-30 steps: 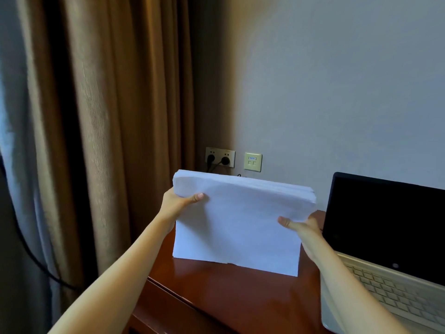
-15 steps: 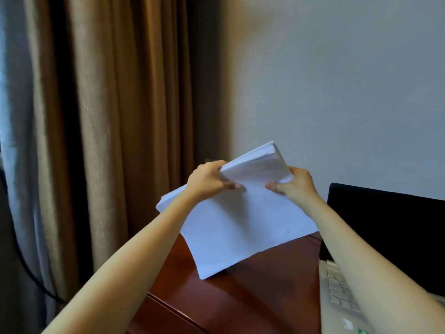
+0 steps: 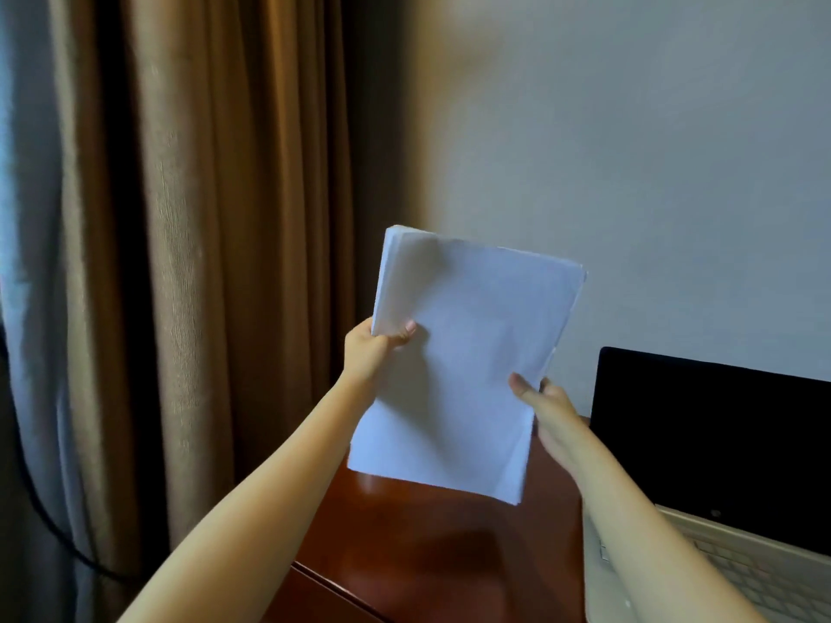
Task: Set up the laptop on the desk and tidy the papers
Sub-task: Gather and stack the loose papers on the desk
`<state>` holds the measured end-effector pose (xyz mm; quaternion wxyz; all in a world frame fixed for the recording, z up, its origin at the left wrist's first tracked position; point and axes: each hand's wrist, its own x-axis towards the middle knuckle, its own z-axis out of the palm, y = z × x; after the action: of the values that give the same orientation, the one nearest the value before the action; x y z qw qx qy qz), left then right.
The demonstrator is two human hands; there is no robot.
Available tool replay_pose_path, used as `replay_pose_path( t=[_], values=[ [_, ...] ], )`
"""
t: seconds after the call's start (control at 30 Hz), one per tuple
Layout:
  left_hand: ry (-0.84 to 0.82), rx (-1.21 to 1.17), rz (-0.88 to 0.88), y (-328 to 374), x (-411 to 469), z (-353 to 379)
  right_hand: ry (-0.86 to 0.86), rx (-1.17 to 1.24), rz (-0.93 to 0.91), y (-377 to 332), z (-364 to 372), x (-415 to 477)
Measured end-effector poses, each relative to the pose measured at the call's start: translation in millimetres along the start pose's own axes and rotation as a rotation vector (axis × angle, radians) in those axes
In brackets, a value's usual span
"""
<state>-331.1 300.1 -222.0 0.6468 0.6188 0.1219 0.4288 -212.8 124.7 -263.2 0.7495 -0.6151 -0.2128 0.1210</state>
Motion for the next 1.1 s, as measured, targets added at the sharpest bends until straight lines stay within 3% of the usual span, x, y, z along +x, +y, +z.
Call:
replay_pose_path(
  t=[0.23, 0.77, 0.97, 1.1],
  values=[
    [-0.053, -0.16, -0.1, -20.3, -1.1, -4.8, 0.045, -0.051, -0.191, 0.0, 7.0, -4.1],
    [-0.147, 0.008, -0.06, -58.5, -6.2, -23.5, -0.057, -0.05, -0.07, 31.4, 0.6, -11.7],
    [-0.094, 0.01, -0.033, -54.4, -10.7, -7.7, 0.11, -0.025, -0.072, 26.3, 3.9, -11.4],
    [-0.099, 0.248, -0.137, -52.7, 4.2, 10.2, 0.201, -0.016, 0.004, 22.6, -11.9, -4.0]
  ],
)
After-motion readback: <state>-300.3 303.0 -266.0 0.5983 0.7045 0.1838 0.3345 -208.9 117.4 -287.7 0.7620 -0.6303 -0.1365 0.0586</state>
